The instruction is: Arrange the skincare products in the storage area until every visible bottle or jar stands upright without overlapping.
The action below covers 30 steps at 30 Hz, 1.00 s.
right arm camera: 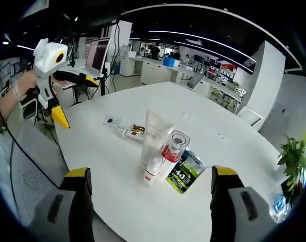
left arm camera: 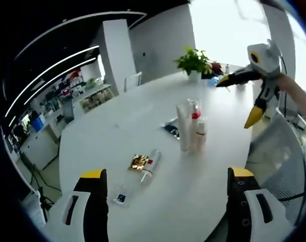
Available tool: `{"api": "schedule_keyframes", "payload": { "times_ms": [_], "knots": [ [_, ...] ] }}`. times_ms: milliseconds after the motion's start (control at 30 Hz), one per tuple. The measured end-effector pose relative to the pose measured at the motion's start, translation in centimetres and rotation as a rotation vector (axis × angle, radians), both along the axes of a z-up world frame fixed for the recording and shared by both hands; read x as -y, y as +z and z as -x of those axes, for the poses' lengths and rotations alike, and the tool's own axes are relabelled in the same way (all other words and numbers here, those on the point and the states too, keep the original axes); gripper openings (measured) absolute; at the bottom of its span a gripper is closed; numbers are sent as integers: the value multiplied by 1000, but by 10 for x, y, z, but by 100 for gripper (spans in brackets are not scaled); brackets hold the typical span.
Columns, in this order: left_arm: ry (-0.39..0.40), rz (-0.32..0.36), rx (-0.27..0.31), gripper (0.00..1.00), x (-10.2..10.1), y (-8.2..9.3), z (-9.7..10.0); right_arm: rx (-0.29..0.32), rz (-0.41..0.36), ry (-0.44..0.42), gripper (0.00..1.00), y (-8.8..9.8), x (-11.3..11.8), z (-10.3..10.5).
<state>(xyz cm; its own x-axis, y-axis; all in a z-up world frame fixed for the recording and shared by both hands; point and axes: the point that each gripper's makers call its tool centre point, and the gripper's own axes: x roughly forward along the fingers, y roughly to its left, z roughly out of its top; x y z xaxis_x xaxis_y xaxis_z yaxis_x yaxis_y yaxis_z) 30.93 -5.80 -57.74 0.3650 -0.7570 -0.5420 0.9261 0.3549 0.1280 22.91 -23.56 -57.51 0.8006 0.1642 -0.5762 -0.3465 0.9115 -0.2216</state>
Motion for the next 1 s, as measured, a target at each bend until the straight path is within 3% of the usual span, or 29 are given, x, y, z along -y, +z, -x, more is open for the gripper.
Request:
{"api": "schedule_keyframes", "payload": {
  "times_ms": [533, 1000],
  "knots": [
    [-12, 19, -8, 97, 9, -4, -7, 0, -10, -11, 91, -6, 6, -5],
    [-5, -8, -38, 97, 16, -19, -20, -39, -25, 31, 70, -16, 4, -6]
  ]
}}
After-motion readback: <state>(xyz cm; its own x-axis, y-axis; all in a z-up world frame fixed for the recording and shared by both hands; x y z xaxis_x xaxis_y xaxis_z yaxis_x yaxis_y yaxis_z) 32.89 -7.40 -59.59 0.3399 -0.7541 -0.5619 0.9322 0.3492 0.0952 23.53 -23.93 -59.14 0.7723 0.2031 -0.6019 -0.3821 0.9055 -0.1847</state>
